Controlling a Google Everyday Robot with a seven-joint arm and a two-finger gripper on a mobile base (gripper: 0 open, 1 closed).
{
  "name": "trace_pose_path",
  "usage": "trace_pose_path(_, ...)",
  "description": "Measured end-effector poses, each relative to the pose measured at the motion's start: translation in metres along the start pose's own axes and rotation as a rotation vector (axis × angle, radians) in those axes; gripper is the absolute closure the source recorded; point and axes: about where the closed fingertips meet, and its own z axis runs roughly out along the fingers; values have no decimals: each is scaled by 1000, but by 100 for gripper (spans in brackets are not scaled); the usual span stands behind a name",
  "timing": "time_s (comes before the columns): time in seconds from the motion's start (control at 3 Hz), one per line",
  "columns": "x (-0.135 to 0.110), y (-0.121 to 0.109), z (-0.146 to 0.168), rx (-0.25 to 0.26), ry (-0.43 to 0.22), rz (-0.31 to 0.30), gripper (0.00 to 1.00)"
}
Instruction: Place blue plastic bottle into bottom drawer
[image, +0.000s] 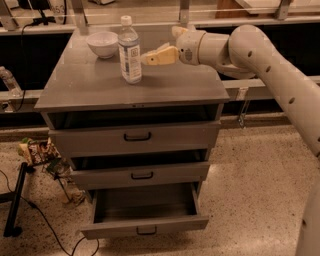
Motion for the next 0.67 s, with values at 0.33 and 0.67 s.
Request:
trace_pose_path(0.33,7,-15,20,9,28,62,0)
trace_pose_path(0.67,9,-24,38,7,22,98,0)
